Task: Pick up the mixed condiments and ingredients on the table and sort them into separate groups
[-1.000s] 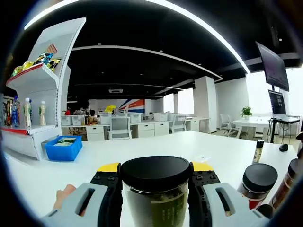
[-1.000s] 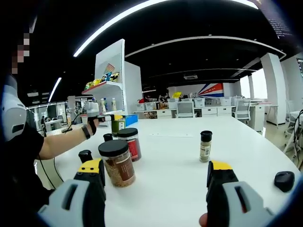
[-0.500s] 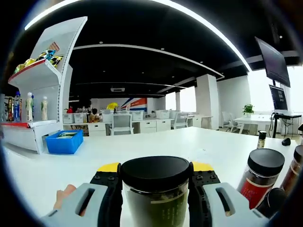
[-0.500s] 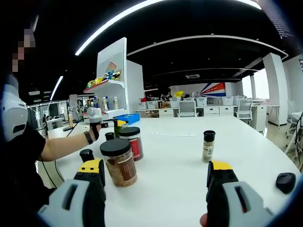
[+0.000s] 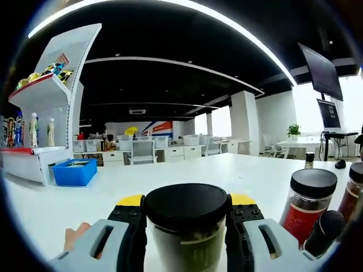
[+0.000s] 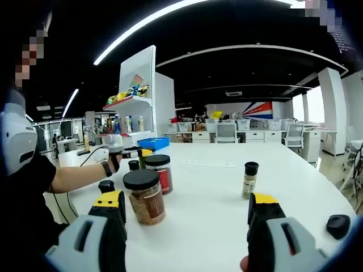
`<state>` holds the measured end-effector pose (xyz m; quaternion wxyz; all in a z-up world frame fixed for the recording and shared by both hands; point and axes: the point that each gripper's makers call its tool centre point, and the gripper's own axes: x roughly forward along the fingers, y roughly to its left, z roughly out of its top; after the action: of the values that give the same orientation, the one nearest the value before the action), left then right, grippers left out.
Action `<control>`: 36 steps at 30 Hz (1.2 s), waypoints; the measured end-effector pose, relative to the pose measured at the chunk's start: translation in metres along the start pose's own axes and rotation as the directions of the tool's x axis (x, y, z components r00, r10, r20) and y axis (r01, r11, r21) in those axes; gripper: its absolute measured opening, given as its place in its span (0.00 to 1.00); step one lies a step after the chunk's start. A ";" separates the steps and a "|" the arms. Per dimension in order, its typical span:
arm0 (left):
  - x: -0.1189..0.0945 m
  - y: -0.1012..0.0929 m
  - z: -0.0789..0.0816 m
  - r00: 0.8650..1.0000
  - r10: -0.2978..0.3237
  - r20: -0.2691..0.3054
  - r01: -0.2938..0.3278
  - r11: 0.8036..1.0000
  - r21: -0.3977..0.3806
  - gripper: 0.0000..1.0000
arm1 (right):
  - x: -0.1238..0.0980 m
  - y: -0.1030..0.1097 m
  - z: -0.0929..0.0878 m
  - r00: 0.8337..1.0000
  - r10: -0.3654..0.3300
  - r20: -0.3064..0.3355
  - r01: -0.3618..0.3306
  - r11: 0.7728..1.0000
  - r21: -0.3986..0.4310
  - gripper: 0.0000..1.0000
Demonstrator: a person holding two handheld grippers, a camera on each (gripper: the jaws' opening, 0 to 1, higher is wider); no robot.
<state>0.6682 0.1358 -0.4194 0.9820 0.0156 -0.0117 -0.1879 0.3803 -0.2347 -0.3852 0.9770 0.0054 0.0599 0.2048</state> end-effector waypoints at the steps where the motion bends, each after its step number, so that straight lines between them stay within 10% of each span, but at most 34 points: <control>1: -0.001 0.000 0.000 1.000 0.000 0.000 0.000 1.000 -0.001 0.53 | -0.001 0.000 0.002 1.000 -0.004 0.000 0.004 1.000 -0.005 0.86; 36: -0.005 -0.001 -0.001 0.997 -0.027 0.070 0.026 1.000 0.011 0.54 | -0.026 0.017 0.001 0.987 0.031 -0.159 -0.039 0.998 -0.043 0.86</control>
<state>0.6635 0.1362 -0.4202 0.9783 0.0139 -0.0470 -0.2012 0.3504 -0.2299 -0.3810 0.9652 -0.0321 0.1327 0.2231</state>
